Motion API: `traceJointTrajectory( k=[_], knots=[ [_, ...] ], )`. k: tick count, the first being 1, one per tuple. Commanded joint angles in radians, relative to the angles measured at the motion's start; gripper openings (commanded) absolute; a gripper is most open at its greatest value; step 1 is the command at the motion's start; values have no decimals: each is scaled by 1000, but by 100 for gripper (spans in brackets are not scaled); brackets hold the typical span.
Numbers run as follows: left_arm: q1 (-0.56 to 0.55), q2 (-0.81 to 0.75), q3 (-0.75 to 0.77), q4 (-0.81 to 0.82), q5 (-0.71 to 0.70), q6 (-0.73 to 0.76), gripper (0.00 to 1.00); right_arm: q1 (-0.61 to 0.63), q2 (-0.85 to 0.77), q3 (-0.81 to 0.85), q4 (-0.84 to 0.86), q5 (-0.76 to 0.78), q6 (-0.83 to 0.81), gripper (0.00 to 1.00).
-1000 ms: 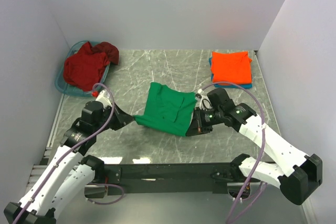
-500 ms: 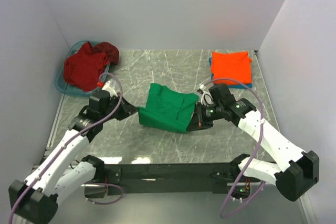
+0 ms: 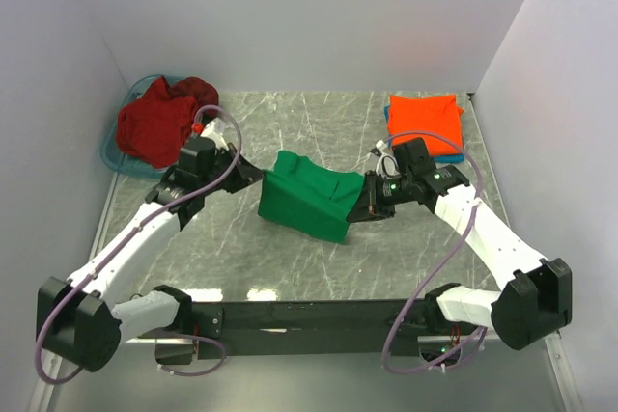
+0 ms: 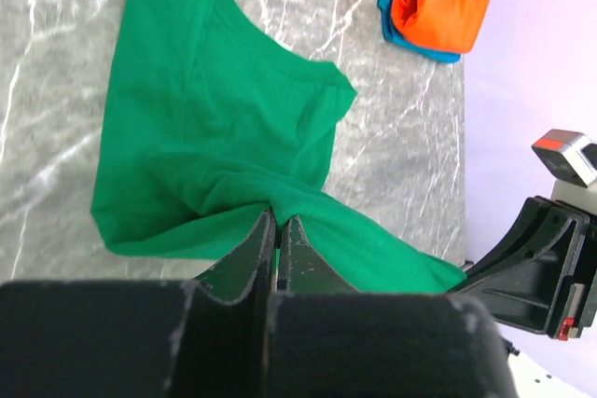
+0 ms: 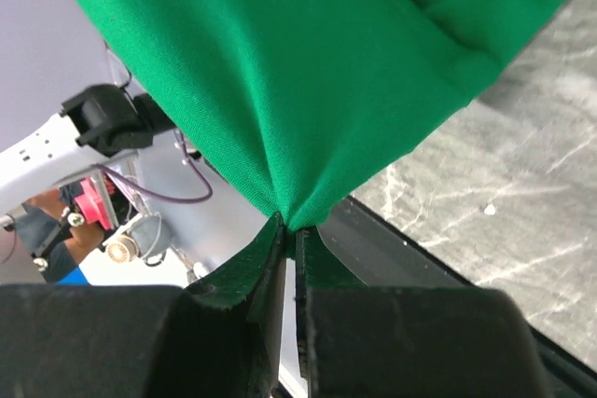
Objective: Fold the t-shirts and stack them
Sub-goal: Fold the tshirt
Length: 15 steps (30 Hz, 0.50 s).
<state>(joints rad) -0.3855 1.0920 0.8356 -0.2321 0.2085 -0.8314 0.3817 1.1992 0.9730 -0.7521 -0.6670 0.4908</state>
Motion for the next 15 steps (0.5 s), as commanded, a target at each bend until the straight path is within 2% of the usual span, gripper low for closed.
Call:
traceJointTrajectory(
  k=[1,15],
  knots=[
    [26,43,77,114,-24,34,0,-30,23,49,29,-23,-24,6],
    [46,302,200,226,60,37,0,-113,181,156,54,66,-81,5]
  ],
)
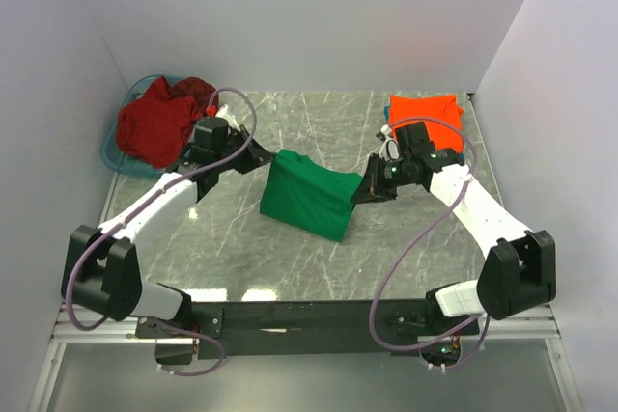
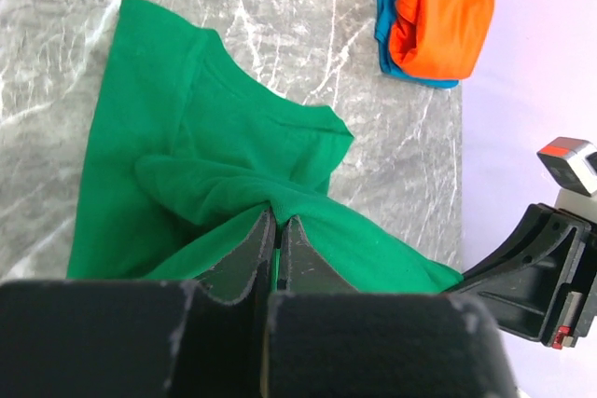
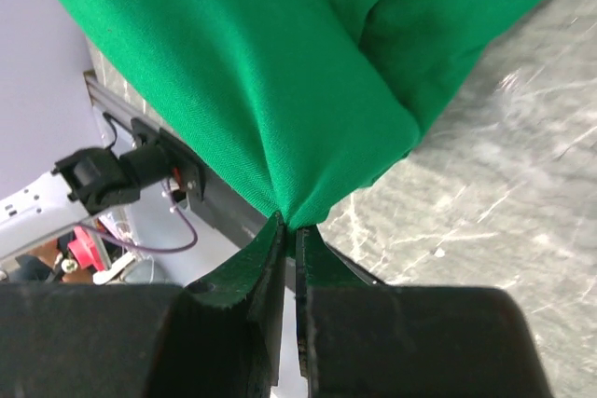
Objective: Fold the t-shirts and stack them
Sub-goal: Fold the tshirt
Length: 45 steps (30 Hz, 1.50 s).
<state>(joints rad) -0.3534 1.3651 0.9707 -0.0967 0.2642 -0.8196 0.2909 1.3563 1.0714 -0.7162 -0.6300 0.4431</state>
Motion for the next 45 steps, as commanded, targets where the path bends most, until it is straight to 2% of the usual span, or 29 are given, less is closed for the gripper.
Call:
traceJointTrajectory(
  k=[1,23,31,33,34,36,37,38,39,40,45],
  knots=[
    [14,41,72,89,4,23,0,-27,46,62,20,27,-37,5],
    [28,347,204,155,-20,14,0,-110,360,171,167,-63,-47,6],
    [36,413,207,184,-28,10,2,-124,460,225,207,-25,-12,9],
    [36,423,207,195,-46,5,9,-128,475,239,233,-4,6,11],
    [37,427,209,192,-48,5,25,-128,493,248,235,6,11,16],
    [40,430,221,187,-46,1,41,-131,501,281,235,30,17,26],
    [41,421,221,190,-52,0,48,-131,497,295,224,61,16,50],
    [41,405,215,196,-63,3,59,-130,489,320,207,75,10,70],
    [41,366,208,196,-89,-1,91,-131,475,325,204,84,8,84],
    [41,345,197,193,-97,5,99,-131,440,326,205,96,5,86],
    [40,174,131,146,-129,11,99,-122,291,240,213,163,-18,87]
  ],
)
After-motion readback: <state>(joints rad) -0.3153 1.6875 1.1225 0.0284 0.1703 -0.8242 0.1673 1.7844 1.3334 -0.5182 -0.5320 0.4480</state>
